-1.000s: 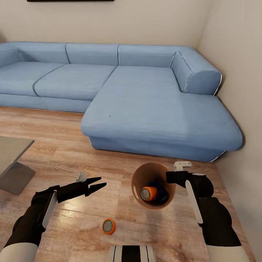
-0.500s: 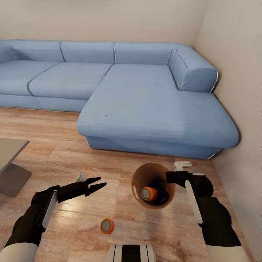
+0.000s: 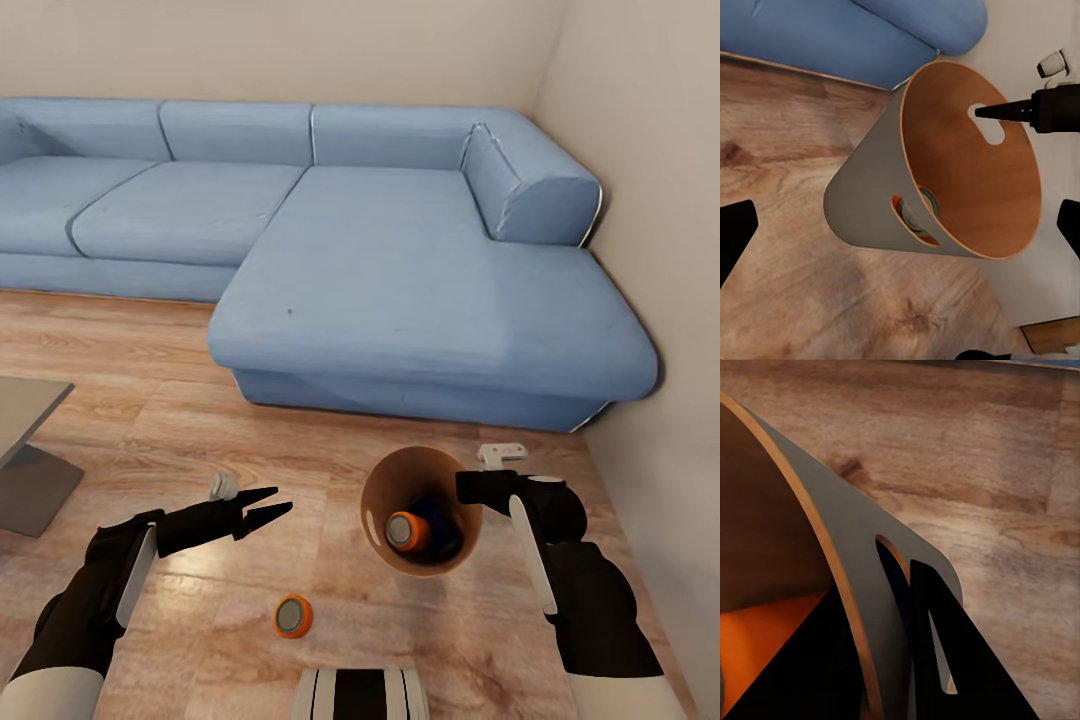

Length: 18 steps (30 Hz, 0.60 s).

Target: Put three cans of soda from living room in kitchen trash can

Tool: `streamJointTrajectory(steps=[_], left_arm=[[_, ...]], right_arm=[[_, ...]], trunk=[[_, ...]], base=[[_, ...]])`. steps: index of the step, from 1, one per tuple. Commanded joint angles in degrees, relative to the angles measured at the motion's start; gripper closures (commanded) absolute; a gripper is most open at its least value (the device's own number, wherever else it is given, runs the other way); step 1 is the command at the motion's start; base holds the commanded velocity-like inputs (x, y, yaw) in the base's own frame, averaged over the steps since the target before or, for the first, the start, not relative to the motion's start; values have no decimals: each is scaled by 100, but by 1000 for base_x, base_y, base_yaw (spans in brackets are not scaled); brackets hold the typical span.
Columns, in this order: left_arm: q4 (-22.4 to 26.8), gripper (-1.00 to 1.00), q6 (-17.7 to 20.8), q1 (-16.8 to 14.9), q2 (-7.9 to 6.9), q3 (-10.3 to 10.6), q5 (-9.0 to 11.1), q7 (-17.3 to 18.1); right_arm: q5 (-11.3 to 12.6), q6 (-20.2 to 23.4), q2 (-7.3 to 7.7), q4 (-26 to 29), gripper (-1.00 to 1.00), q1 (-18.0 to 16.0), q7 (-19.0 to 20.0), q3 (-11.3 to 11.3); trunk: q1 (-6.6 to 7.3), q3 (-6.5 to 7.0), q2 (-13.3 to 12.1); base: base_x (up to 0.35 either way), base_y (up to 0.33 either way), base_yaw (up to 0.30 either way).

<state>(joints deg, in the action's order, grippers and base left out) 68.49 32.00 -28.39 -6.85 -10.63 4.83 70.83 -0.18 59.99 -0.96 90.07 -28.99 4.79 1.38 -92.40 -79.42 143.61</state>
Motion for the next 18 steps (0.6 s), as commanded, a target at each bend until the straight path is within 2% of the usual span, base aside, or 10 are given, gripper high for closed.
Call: streamJointTrajectory(steps=[1, 18], left_arm=[[-1, -100, 0, 0, 0, 0, 0, 0], [-2, -100, 0, 0, -9, 1, 27, 1]], right_arm=[[97, 1, 0, 2, 100, -2, 6, -2], [97, 1, 0, 2, 100, -2, 7, -9]], trunk=[[1, -7, 0], [1, -123, 0]], base=[[0, 0, 0], [0, 0, 0]])
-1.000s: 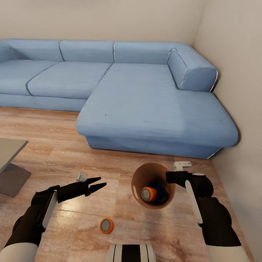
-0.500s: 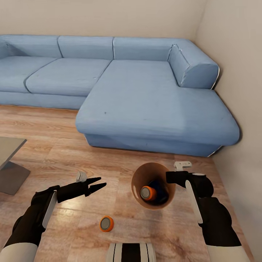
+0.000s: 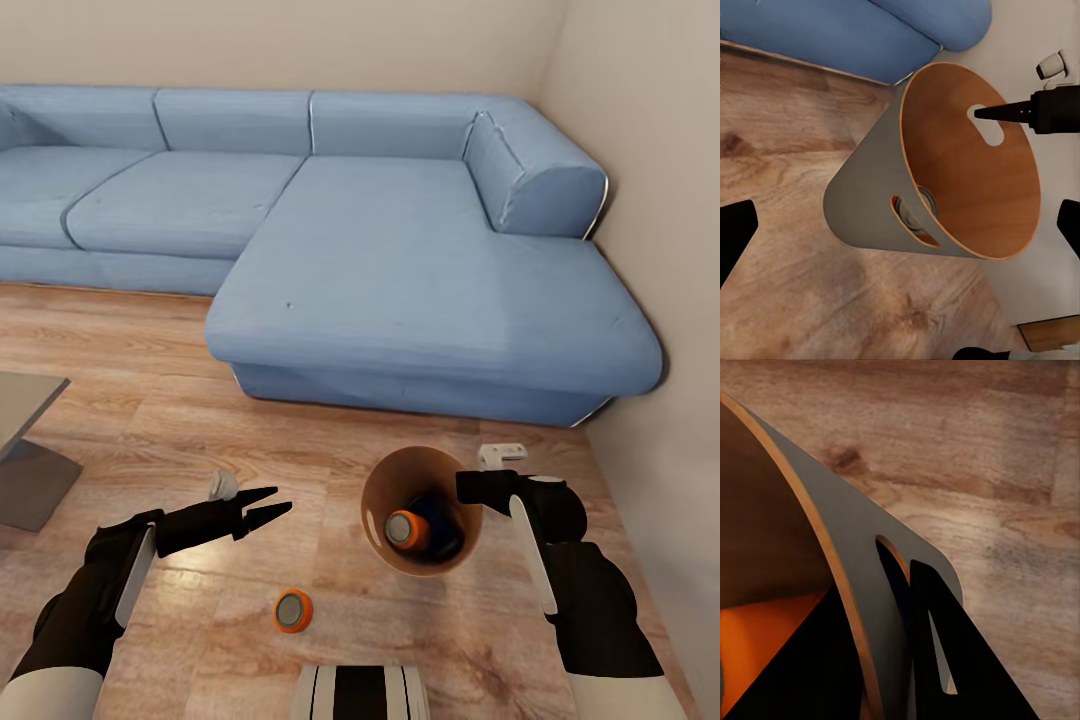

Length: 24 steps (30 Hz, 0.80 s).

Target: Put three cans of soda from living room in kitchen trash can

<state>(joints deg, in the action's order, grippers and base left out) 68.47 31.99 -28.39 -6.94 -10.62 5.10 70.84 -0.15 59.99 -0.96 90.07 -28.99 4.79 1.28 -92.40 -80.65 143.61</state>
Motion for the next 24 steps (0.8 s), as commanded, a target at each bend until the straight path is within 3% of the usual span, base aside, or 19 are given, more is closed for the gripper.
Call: streamJointTrajectory(steps=[1, 24], left_arm=[[0, -100, 0, 0, 0, 0, 0, 0], [0, -100, 0, 0, 0, 1, 1, 9]], right_arm=[[94, 1, -1, 1, 100, -1, 9, 0], [94, 1, -1, 1, 100, -1, 13, -5]], trunk=[[1, -2, 0], [1, -131, 0]], base=[[0, 0, 0], [0, 0, 0]])
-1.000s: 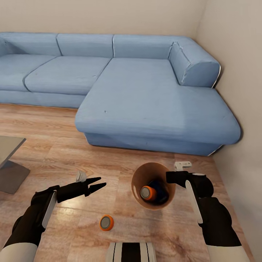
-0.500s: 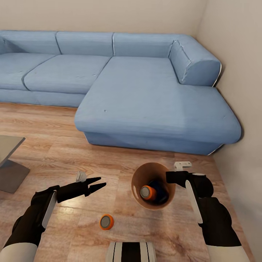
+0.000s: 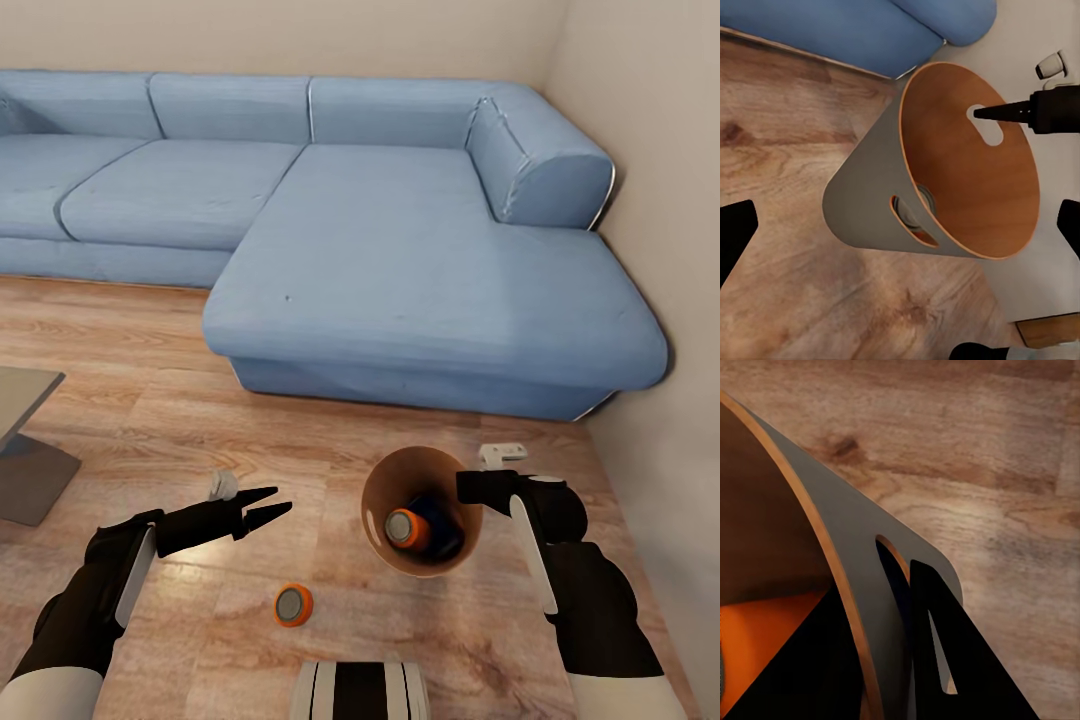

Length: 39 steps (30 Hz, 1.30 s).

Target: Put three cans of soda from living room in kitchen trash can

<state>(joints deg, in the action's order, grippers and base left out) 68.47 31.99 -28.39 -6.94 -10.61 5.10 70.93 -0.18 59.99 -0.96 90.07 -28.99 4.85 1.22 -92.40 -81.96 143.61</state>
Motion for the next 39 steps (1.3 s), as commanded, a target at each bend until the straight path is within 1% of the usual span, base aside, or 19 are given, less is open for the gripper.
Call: streamJointTrajectory(steps=[1, 15, 26, 39], left_arm=[[0, -100, 0, 0, 0, -1, 0, 0], [0, -100, -2, 0, 0, -1, 0, 0], [0, -100, -1, 0, 0, -2, 0, 0], [0, -100, -9, 0, 0, 0, 0, 0]], right_arm=[[97, 1, -1, 2, 100, -1, 7, 1], [97, 1, -1, 2, 100, -1, 3, 1], [97, 1, -1, 2, 100, -1, 5, -4], [97, 1, -1, 2, 100, -1, 7, -34]], trunk=[[1, -8, 0], [1, -112, 0], [1, -130, 0], [1, -227, 0]], base=[[0, 0, 0], [0, 0, 0], [0, 0, 0], [0, 0, 0]])
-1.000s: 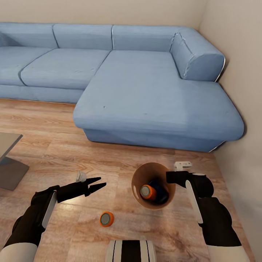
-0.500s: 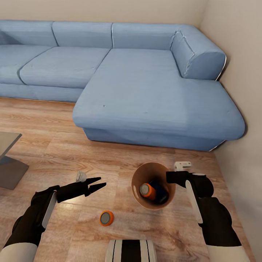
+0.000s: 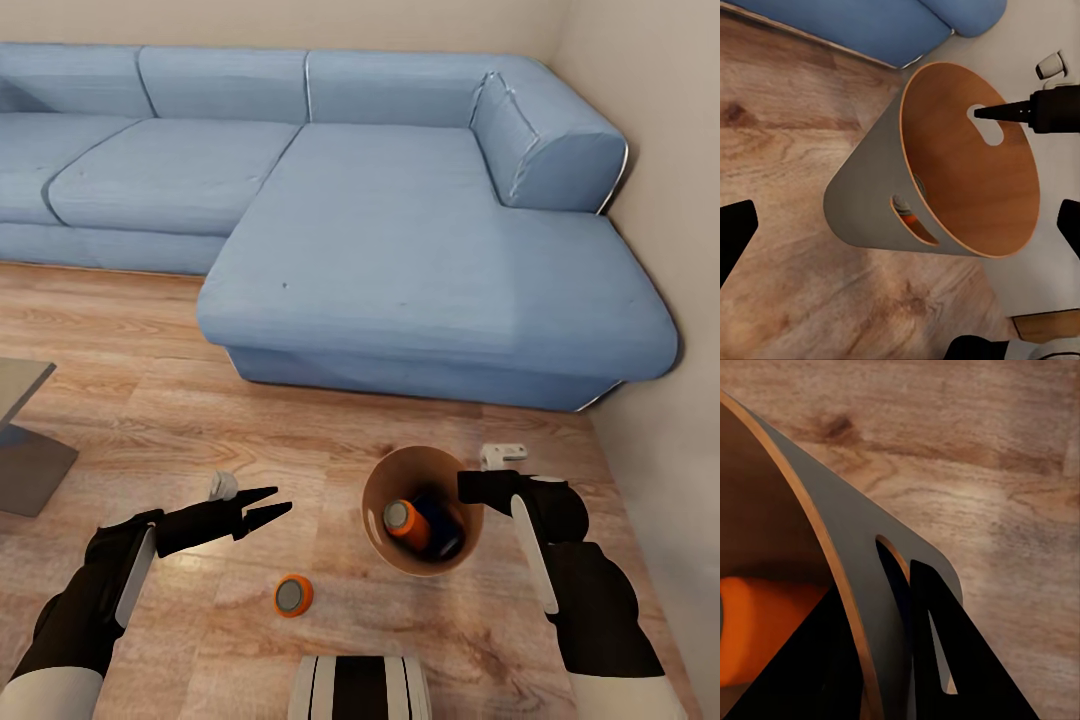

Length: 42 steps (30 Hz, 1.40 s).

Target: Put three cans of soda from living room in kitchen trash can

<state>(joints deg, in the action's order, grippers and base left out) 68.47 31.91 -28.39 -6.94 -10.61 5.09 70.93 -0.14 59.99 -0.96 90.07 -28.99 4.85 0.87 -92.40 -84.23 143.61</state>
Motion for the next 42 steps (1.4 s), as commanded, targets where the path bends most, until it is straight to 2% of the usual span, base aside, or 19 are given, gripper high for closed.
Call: streamJointTrajectory(steps=[1, 42], left_arm=[[0, -100, 0, 0, 0, 1, 0, 0], [0, -100, 7, 0, 0, -1, -26, -9]], right_arm=[[94, 1, 0, 1, 100, -1, 7, 1], [94, 1, 0, 1, 100, -1, 7, 1]], trunk=[[1, -7, 0], [1, -272, 0]], base=[[0, 0, 0], [0, 0, 0]])
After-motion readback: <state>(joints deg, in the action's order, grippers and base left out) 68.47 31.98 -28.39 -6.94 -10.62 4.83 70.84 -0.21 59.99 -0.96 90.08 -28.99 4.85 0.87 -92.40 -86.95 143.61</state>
